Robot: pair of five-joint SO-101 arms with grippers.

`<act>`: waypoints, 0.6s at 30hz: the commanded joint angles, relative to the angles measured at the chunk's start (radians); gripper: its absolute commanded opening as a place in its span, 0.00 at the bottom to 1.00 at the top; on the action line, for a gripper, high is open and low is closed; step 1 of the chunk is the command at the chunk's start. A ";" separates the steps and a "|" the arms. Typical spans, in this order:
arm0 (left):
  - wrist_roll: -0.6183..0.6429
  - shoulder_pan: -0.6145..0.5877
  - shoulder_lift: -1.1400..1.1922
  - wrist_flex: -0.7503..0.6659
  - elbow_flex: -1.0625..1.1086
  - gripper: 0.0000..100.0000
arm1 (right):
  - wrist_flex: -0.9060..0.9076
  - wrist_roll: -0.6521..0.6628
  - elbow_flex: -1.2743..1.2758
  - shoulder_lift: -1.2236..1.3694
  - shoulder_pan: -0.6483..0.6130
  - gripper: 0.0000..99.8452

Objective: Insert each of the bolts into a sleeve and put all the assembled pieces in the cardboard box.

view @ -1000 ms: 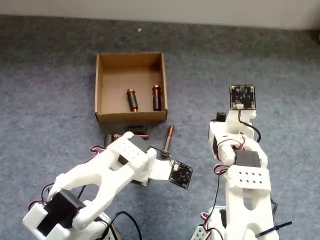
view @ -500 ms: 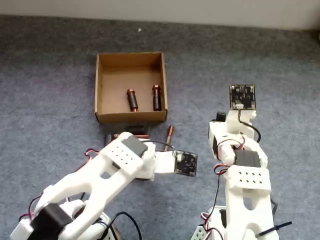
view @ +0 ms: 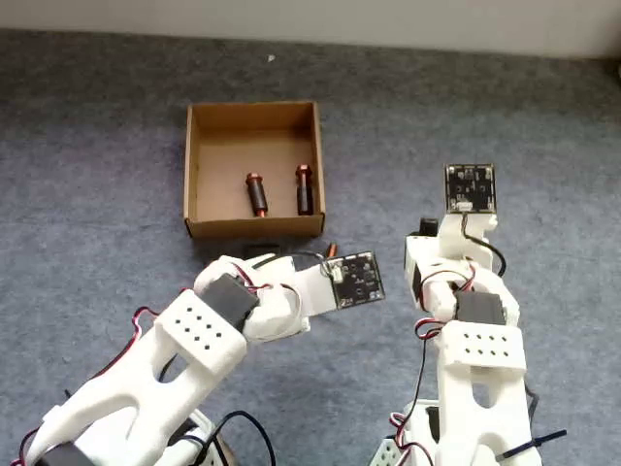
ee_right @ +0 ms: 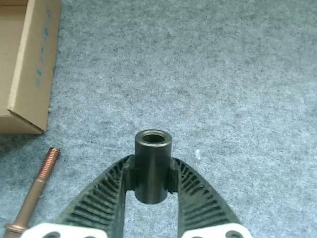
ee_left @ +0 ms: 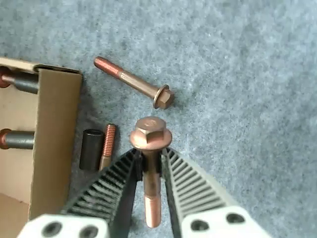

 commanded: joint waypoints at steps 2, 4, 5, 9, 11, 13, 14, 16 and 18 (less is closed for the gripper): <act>0.173 -0.002 -0.122 -0.098 0.028 0.01 | -0.018 -0.011 -0.016 -0.013 -0.044 0.00; 0.213 -0.002 -0.173 -0.149 0.076 0.01 | -0.018 -0.011 -0.016 -0.013 -0.045 0.00; 0.229 -0.004 -0.203 -0.172 0.101 0.01 | -0.018 -0.020 -0.018 -0.013 -0.045 0.00; 0.301 -0.059 -0.354 -0.239 0.191 0.01 | -0.018 -0.058 -0.024 -0.013 -0.044 0.00; 0.330 -0.102 -0.437 -0.270 0.229 0.01 | -0.018 -0.060 -0.024 -0.013 -0.045 0.00; 0.364 -0.137 -0.512 -0.290 0.262 0.01 | -0.018 -0.063 -0.024 -0.013 -0.045 0.00; 0.381 -0.151 -0.547 -0.292 0.274 0.01 | -0.018 -0.064 -0.024 -0.013 -0.045 0.00; 0.411 -0.174 -0.613 -0.292 0.294 0.01 | -0.018 -0.066 -0.024 -0.015 -0.045 0.00; 0.434 -0.193 -0.670 -0.292 0.315 0.01 | -0.018 -0.068 -0.022 -0.022 -0.045 0.00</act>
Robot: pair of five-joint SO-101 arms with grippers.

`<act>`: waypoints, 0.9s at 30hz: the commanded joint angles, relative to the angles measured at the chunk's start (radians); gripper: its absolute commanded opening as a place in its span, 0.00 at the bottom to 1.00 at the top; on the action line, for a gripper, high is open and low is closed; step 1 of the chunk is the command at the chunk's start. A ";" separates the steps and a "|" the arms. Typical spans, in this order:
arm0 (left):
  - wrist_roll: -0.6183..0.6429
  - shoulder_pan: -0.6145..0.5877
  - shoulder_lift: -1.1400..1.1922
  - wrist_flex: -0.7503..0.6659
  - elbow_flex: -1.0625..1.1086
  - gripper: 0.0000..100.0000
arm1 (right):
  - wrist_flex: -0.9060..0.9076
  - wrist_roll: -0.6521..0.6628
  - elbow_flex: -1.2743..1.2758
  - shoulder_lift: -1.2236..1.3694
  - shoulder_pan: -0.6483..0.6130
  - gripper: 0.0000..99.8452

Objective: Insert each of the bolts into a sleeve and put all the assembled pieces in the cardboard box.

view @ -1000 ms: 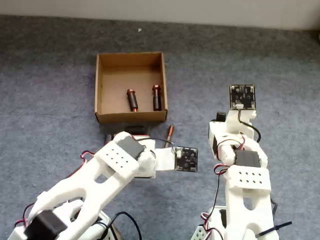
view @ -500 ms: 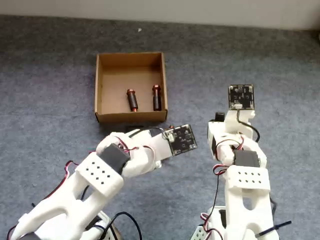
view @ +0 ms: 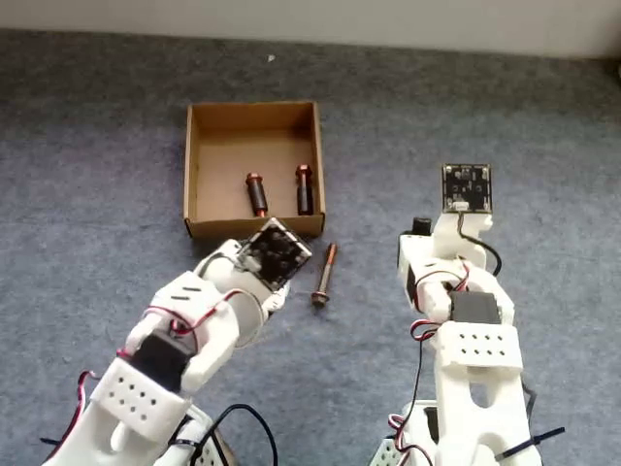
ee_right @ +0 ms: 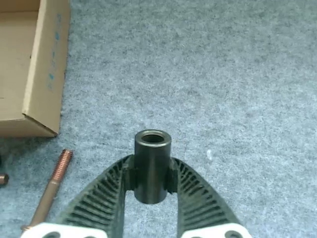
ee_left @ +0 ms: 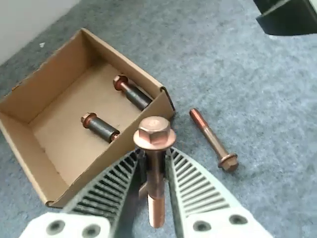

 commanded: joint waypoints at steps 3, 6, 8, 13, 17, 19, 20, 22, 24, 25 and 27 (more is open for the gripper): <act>0.080 -0.062 -0.196 -0.029 0.045 0.01 | -0.018 -0.011 -0.015 -0.116 -0.013 0.00; 0.087 -0.061 -0.265 -0.029 0.074 0.01 | -0.013 -0.015 0.042 -0.249 -0.050 0.00; 0.089 -0.061 -0.308 -0.029 0.088 0.01 | -0.013 -0.008 0.088 -0.321 -0.085 0.00; 0.091 -0.061 -0.397 -0.026 0.105 0.01 | -0.012 -0.009 0.137 -0.401 -0.134 0.00; 0.138 -0.061 -0.453 -0.025 0.105 0.01 | -0.012 -0.011 0.139 -0.410 -0.186 0.00; 0.184 -0.062 -0.479 -0.025 0.101 0.01 | -0.010 -0.011 0.140 -0.410 -0.231 0.00; 0.196 -0.062 -0.493 -0.026 0.099 0.01 | -0.010 -0.012 0.148 -0.410 -0.248 0.00; 0.209 -0.061 -0.524 -0.031 0.097 0.01 | -0.010 -0.015 0.156 -0.410 -0.277 0.00; 0.224 -0.061 -0.558 -0.054 0.097 0.01 | -0.010 -0.017 0.157 -0.410 -0.302 0.00; 0.229 -0.061 -0.575 -0.069 0.097 0.01 | -0.010 -0.017 0.159 -0.412 -0.314 0.00; 0.247 -0.059 -0.604 -0.103 0.097 0.01 | -0.012 -0.017 0.159 -0.412 -0.346 0.00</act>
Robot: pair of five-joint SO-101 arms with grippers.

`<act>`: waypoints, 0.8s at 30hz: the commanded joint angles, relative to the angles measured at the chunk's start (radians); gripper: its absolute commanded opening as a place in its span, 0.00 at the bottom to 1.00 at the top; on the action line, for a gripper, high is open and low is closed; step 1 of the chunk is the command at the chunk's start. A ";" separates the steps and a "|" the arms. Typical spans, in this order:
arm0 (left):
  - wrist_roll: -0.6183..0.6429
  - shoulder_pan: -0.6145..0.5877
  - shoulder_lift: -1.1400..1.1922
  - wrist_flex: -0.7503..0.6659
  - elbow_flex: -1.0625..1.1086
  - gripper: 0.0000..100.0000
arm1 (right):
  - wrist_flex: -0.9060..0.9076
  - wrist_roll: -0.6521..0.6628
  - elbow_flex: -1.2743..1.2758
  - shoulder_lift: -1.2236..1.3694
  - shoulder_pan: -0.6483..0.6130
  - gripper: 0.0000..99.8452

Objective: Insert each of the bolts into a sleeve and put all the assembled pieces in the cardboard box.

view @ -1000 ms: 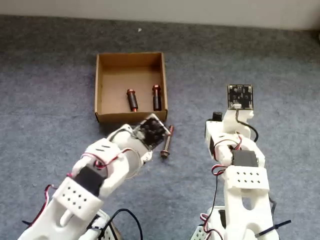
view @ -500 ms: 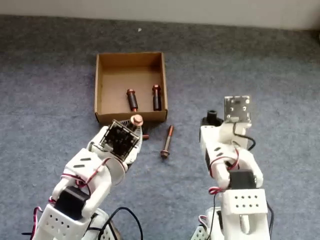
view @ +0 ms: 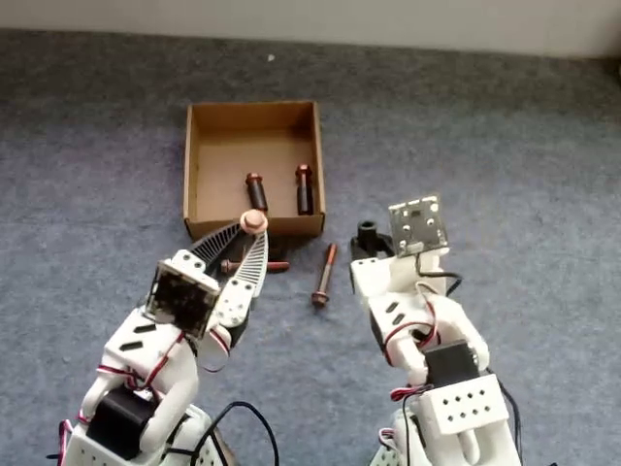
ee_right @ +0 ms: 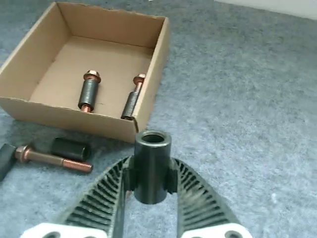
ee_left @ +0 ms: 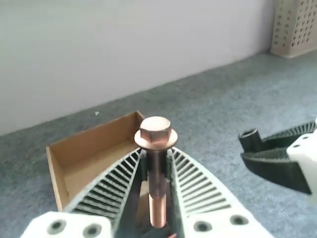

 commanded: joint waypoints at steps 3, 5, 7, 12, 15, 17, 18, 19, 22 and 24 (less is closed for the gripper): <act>0.072 -0.005 -0.071 -0.123 -0.019 0.01 | -0.013 -0.008 -0.012 -0.025 -0.107 0.00; 0.084 -0.004 -0.065 -0.132 -0.033 0.01 | -0.013 -0.008 -0.008 -0.025 -0.140 0.00; 0.107 -0.004 -0.065 -0.132 -0.056 0.01 | -0.013 -0.008 -0.008 -0.025 -0.168 0.00; 0.147 -0.004 -0.065 -0.132 -0.110 0.01 | -0.015 -0.003 -0.010 -0.027 -0.228 0.00; 0.184 -0.004 -0.065 -0.132 -0.120 0.01 | -0.015 -0.002 -0.008 -0.071 -0.229 0.00; 0.207 -0.004 -0.065 -0.132 -0.114 0.01 | -0.012 -0.002 -0.005 -0.148 -0.229 0.00; 0.210 -0.004 -0.065 -0.129 -0.114 0.01 | -0.008 -0.002 0.004 -0.193 -0.228 0.00; 0.210 -0.002 -0.065 -0.129 -0.113 0.01 | -0.007 0.000 0.027 -0.236 -0.228 0.00; 0.213 -0.002 -0.067 -0.129 -0.110 0.01 | -0.008 0.002 0.087 -0.341 -0.229 0.00; 0.241 -0.002 -0.068 -0.130 -0.116 0.01 | -0.008 0.002 0.108 -0.384 -0.231 0.00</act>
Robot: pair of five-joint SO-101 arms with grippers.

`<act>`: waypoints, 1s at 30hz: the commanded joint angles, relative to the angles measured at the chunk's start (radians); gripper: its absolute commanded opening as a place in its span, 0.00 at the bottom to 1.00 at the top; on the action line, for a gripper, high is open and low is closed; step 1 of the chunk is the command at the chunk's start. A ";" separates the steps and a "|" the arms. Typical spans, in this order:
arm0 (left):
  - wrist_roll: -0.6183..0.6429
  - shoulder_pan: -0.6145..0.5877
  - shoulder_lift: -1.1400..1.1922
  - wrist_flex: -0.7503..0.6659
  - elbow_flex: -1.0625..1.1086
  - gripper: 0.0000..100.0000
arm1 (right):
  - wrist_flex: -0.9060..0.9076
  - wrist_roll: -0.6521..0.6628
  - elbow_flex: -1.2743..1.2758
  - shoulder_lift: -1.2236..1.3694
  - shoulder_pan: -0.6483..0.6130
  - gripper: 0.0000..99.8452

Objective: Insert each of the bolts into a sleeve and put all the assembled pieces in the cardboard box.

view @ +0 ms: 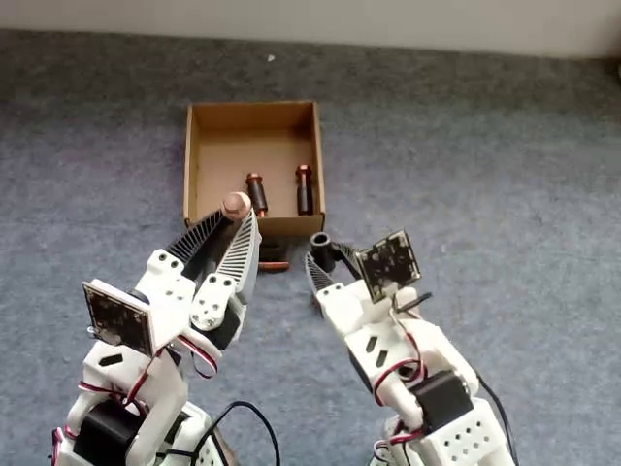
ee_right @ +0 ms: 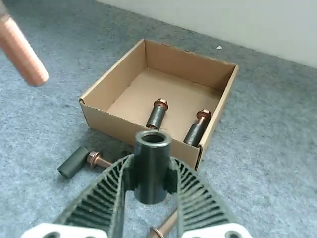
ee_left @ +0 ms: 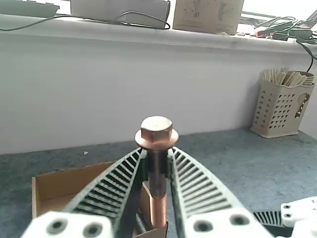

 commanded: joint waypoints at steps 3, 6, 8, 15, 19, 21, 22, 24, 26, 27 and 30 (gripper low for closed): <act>0.063 -0.001 -0.013 -0.029 -0.065 0.01 | -0.010 0.002 0.019 -0.114 -0.015 0.00; 0.066 0.001 -0.013 -0.029 -0.096 0.01 | -0.044 0.020 0.047 -0.136 -0.016 0.00; 0.066 0.031 -0.008 -0.029 -0.134 0.01 | -0.087 0.074 0.094 -0.153 -0.041 0.00; 0.064 0.124 -0.008 -0.026 -0.145 0.01 | -0.203 0.201 0.269 -0.312 -0.173 0.00; 0.064 0.130 -0.015 -0.025 -0.110 0.01 | -0.245 0.222 0.294 -0.297 -0.183 0.00; 0.064 0.128 -0.015 -0.025 -0.094 0.01 | -0.269 0.222 0.294 -0.300 -0.182 0.00; 0.064 0.125 -0.015 -0.025 -0.087 0.01 | -0.277 0.222 0.294 -0.300 -0.180 0.00; 0.064 0.125 -0.015 -0.025 -0.068 0.01 | -0.297 0.222 0.294 -0.300 -0.180 0.00; 0.063 0.125 -0.015 -0.025 -0.048 0.01 | -0.317 0.224 0.294 -0.302 -0.180 0.00; 0.061 0.124 -0.015 -0.025 -0.041 0.01 | -0.325 0.224 0.294 -0.302 -0.179 0.00; 0.058 0.124 -0.015 -0.025 -0.025 0.01 | -0.331 0.224 0.294 -0.302 -0.179 0.00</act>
